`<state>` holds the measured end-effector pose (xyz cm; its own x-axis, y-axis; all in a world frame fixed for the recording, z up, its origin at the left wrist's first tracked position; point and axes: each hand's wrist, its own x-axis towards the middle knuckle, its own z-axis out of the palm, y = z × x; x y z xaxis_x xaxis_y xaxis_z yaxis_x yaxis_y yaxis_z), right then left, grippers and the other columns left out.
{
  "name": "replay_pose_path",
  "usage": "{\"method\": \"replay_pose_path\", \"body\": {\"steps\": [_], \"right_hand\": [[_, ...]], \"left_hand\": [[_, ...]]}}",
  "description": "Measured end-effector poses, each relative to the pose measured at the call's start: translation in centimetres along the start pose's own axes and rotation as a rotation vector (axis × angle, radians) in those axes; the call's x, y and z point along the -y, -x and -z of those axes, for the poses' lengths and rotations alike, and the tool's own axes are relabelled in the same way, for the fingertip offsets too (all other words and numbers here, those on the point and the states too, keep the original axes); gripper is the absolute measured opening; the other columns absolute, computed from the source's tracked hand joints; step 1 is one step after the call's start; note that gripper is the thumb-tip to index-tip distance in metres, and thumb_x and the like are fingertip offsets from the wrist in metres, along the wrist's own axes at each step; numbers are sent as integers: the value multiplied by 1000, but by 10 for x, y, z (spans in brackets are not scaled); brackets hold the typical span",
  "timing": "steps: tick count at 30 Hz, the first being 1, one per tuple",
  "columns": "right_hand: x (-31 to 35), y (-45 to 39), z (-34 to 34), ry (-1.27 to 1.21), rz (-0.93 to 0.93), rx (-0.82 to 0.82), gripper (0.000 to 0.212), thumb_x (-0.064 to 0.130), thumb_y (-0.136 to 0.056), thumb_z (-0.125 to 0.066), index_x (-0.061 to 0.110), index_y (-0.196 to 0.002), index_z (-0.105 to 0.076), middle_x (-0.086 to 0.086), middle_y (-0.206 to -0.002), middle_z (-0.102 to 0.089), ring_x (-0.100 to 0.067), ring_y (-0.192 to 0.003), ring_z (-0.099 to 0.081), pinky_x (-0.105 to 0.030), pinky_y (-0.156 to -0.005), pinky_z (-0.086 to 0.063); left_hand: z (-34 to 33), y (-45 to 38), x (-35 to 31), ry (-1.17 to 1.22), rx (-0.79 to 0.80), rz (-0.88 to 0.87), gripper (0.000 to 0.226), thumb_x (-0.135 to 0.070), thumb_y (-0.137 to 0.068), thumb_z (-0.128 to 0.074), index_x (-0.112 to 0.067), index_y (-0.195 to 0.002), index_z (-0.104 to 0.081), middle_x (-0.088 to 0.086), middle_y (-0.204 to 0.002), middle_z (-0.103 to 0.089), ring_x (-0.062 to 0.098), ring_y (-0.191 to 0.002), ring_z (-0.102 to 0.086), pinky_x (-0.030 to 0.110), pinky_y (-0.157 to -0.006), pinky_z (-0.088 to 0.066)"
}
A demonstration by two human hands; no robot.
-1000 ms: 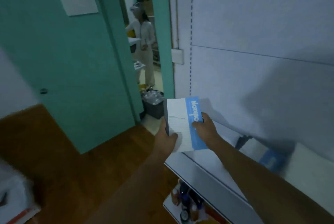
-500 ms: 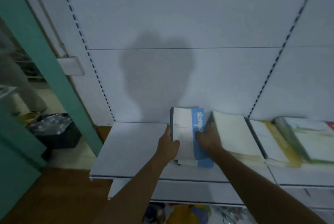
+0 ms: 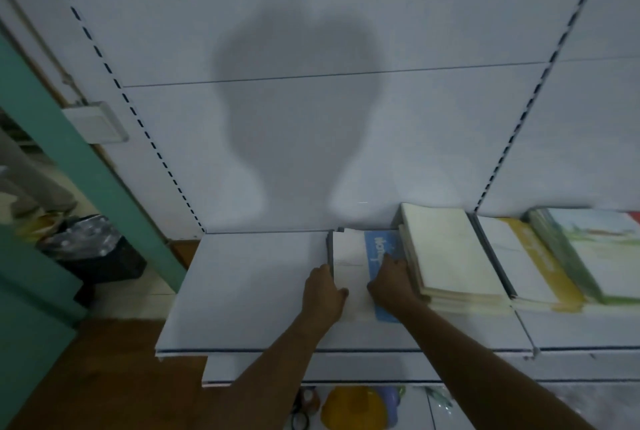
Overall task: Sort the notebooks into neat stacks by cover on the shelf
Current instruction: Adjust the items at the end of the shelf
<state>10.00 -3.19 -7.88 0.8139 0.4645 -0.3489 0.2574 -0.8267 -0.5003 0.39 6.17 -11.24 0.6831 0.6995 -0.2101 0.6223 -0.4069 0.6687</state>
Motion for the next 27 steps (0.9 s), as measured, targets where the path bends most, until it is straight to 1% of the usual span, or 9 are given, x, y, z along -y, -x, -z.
{"method": "replay_pose_path", "body": {"steps": [4, 7, 10, 13, 17, 20, 24, 25, 27], "right_hand": [[-2, -4, -6, 155, 10, -8, 59, 20, -92, -51, 3, -142, -27, -21, -143, -26, -34, -131, -31, -36, -108, -31], [-3, -8, -12, 159, 6, 2, 64, 22, -89, -53, 3, -144, -25, -18, -147, -19, -33, -133, -28, -39, -110, -31], [-8, -10, -15, 171, 50, -10, 67, 23, -87, -55, 3, -143, -25, -17, -144, -22, -32, -130, -30, -40, -108, -34], [-13, -12, -12, 179, 77, 6, 65, 21, -87, -52, 2, -143, -24, -18, -144, -21, -33, -131, -28, -40, -108, -31], [-17, -12, -10, 168, 88, 27, 65, 19, -91, -48, 2, -146, -18, -19, -148, -16, -34, -135, -23, -39, -111, -26], [-18, -10, -11, 128, 76, 23, 67, 18, -92, -46, 5, -149, -14, -16, -150, -14, -33, -138, -20, -41, -113, -25], [-14, -7, -6, 139, 57, 42, 67, 22, -93, -48, 7, -149, -15, -16, -149, -16, -33, -137, -24, -40, -112, -28], [-12, -5, -5, 143, 43, 45, 66, 22, -92, -49, 6, -149, -18, -17, -148, -19, -33, -136, -27, -40, -111, -30], [-7, -1, 0, 158, 29, 34, 57, 21, -90, -51, 4, -140, -32, -18, -141, -30, -33, -129, -38, -37, -105, -37]], "left_hand": [[-3, 1, -6, -63, -18, -30, 45, -22, -83, -69, -8, -123, -54, 12, -119, -57, 26, -111, -54, 35, -94, -46], [-5, 0, -11, -134, -11, 0, 45, -22, -86, -66, -6, -125, -51, 13, -123, -55, 26, -114, -51, 32, -95, -43], [-5, -3, -14, -189, -21, 36, 43, -22, -84, -68, -5, -119, -50, 13, -122, -56, 26, -113, -53, 32, -93, -44], [-5, -6, -18, -238, -16, 48, 39, -18, -85, -65, -4, -118, -49, 14, -122, -56, 26, -112, -54, 30, -89, -44], [-9, -6, -23, -353, -7, 91, 39, -17, -91, -56, -7, -127, -45, 12, -130, -52, 26, -119, -51, 37, -99, -40], [-6, -6, -25, -392, 18, 123, 40, -20, -93, -54, -10, -130, -42, 11, -130, -51, 28, -118, -52, 41, -97, -42], [-3, -7, -23, -387, 69, 99, 46, -21, -93, -54, -10, -134, -36, 12, -131, -48, 28, -117, -52, 40, -94, -46], [-2, -7, -21, -391, 79, 95, 47, -22, -93, -54, -11, -134, -35, 12, -130, -49, 28, -116, -53, 41, -93, -46], [3, -7, -19, -375, 109, 69, 49, -26, -91, -55, -12, -133, -35, 12, -128, -49, 28, -113, -54, 39, -90, -47]]}}
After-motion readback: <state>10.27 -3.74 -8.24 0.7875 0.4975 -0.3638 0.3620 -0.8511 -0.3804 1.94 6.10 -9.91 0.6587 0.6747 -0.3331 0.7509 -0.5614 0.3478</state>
